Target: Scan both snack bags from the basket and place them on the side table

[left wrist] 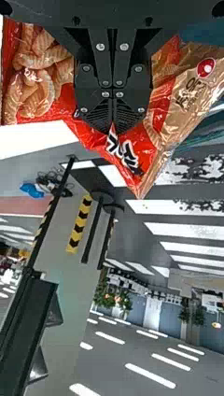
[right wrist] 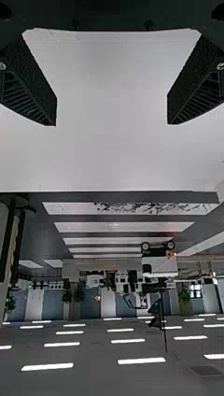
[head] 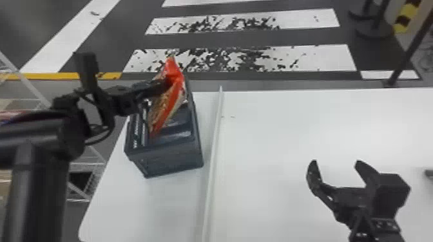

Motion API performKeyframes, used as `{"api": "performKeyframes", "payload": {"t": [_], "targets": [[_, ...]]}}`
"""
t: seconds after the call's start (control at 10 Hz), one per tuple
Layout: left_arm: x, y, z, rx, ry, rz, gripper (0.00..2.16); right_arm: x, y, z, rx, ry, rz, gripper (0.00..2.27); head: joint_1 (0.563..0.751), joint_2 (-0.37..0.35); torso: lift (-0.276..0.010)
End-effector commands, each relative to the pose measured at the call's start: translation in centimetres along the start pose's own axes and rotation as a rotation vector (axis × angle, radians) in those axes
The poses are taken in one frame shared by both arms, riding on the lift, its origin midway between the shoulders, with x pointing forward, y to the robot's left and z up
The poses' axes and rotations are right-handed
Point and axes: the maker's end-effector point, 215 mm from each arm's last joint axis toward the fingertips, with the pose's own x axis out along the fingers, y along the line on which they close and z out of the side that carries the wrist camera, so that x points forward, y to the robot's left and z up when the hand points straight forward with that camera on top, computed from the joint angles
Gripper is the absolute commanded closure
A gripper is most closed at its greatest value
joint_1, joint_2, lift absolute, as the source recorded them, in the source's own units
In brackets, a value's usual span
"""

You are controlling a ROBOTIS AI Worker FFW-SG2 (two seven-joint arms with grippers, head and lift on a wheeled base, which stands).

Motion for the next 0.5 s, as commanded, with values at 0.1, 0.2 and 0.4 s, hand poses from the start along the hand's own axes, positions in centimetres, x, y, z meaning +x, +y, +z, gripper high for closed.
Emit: {"api": "performKeyframes", "payload": {"t": [0.1, 0.2, 0.4], "targets": [[-1.3, -5.4, 2.7, 0.008, -0.06, -0.068, 2.14, -0.3, -0.5, 0.4, 0.001, -0.007, -0.009, 0.04, 0.695, 0.135, -0.075], [-1.6, -7.8, 3.1, 0.002, -0.071, -0.104, 2.14, -0.4, -0.6, 0.7, 0.001, -0.013, -0.012, 0.05, 0.695, 0.124, -0.075], [-0.9, -11.8, 2.7, 0.002, -0.065, -0.155, 2.14, -0.4, -1.3, 2.3, 0.0, -0.04, -0.029, 0.05, 0.695, 0.072, -0.075]]}}
